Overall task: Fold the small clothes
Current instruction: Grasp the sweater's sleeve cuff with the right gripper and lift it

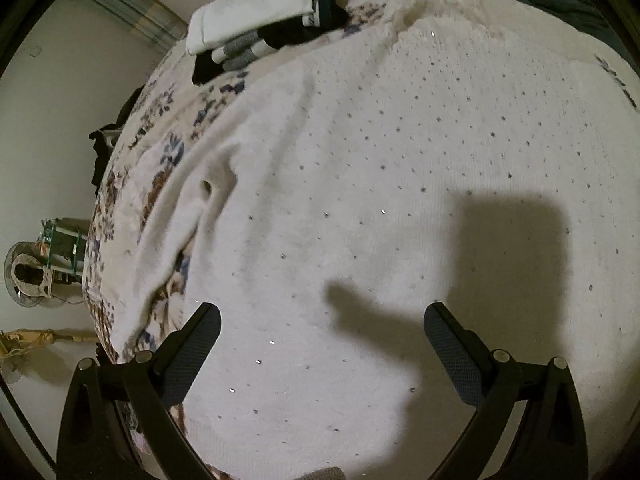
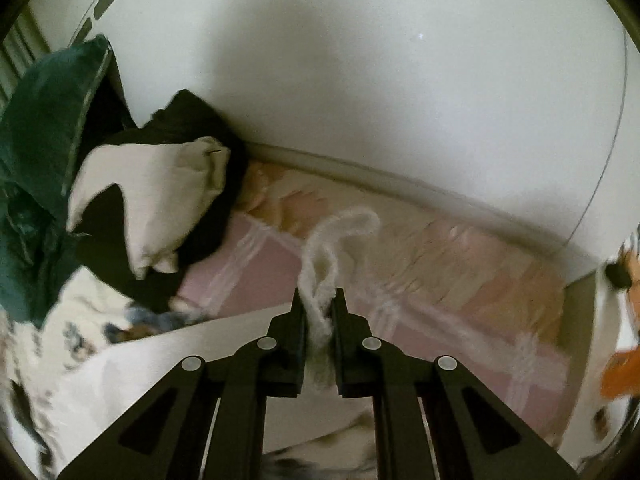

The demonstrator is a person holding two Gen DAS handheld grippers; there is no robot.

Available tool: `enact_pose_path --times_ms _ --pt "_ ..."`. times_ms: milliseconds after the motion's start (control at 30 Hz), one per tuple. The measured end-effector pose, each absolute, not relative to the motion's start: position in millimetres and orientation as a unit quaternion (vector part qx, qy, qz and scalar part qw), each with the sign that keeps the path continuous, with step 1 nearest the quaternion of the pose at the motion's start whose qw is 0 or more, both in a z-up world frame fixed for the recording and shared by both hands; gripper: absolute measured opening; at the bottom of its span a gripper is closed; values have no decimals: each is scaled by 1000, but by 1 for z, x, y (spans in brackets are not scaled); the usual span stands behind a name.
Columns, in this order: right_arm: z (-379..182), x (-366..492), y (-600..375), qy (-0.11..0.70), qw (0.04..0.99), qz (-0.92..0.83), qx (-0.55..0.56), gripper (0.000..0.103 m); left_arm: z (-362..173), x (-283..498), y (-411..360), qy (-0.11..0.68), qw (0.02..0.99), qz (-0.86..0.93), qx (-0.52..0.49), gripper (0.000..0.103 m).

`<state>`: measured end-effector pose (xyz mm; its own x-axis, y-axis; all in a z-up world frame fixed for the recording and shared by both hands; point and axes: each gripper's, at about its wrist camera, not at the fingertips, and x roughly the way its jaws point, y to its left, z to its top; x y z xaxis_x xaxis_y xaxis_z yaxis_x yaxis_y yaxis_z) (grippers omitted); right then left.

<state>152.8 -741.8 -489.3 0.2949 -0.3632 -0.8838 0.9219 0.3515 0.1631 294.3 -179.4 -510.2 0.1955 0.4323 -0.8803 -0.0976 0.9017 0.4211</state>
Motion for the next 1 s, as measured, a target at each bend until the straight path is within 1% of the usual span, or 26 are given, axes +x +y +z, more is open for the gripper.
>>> enact_pose_path --times_ms 67,233,367,500,600,733,1000 --pt "-483 164 -732 398 729 -422 363 11 -506 293 -182 607 764 177 132 103" --pt "-461 202 -681 414 777 -340 331 11 -487 288 -188 582 785 166 129 103" --pt "-437 235 -625 435 796 -262 329 11 -480 281 -173 568 798 171 107 103" --pt "-409 275 -542 465 826 -166 272 11 -478 282 -148 568 797 193 68 103" --pt "-398 305 -483 479 838 -122 230 11 -479 292 -133 567 796 209 41 103" --pt "-406 353 -409 510 833 -68 203 11 -480 307 -111 568 790 230 26 103" --pt "-454 415 -266 573 813 12 105 11 -494 317 -49 572 777 261 -12 103"
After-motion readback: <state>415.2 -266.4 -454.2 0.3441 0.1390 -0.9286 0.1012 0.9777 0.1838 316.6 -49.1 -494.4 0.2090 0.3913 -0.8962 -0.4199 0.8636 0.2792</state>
